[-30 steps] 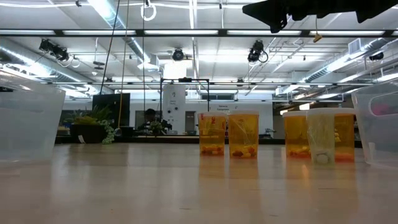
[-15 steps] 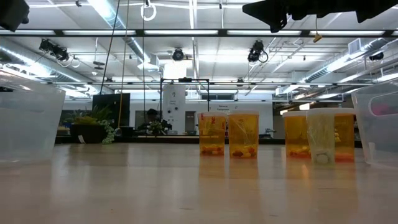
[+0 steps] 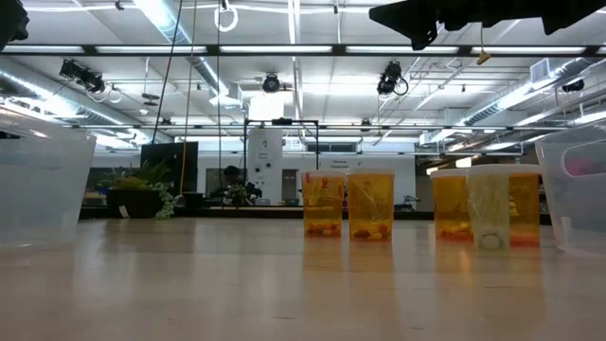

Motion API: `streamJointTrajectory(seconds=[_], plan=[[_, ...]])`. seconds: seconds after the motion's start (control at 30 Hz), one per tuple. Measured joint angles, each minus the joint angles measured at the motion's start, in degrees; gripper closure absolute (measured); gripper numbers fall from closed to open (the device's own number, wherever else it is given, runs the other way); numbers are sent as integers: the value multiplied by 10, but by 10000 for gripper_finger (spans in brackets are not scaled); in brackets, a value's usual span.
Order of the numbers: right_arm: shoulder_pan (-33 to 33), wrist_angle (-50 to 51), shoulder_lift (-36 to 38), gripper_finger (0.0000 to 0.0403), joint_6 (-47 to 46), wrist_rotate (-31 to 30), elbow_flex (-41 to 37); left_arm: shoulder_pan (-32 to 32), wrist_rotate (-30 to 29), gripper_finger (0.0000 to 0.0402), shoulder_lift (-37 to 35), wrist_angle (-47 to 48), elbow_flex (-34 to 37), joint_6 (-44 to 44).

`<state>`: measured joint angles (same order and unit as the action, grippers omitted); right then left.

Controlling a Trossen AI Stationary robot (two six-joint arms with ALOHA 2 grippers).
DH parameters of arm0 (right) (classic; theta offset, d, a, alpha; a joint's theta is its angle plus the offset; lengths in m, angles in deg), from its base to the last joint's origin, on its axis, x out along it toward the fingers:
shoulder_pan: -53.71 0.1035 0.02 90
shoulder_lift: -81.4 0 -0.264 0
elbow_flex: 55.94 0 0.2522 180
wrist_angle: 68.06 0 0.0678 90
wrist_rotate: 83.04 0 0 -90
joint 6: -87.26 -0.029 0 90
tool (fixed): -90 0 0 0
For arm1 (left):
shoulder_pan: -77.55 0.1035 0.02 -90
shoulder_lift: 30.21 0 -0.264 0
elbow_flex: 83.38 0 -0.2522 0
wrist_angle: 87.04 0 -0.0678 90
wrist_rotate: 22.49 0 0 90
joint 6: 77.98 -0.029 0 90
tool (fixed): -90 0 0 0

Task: Pick and place medicine bottles into bin by pill shape (circle, oval)
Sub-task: Put the small orange pill bottle into the left transparent bin

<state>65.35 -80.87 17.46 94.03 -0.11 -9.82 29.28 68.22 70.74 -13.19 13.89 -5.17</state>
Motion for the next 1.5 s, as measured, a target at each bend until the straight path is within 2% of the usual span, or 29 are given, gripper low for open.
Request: streamJointTrajectory(seconds=[0.63, 1.1, 1.33, 1.5], plan=[[0, 0, 0, 132, -1, 0, 0, -6, -16, 255, 0, 1, 0, -16], [0, 0, 0, 132, -1, 0, 0, -8, -21, 210, 0, 3, 0, -15], [0, 0, 0, 132, -3, 0, 0, -8, 25, 202, 0, 13, 0, -15], [0, 0, 0, 132, -3, 0, 0, -8, 30, 208, -1, 34, 0, -15]])
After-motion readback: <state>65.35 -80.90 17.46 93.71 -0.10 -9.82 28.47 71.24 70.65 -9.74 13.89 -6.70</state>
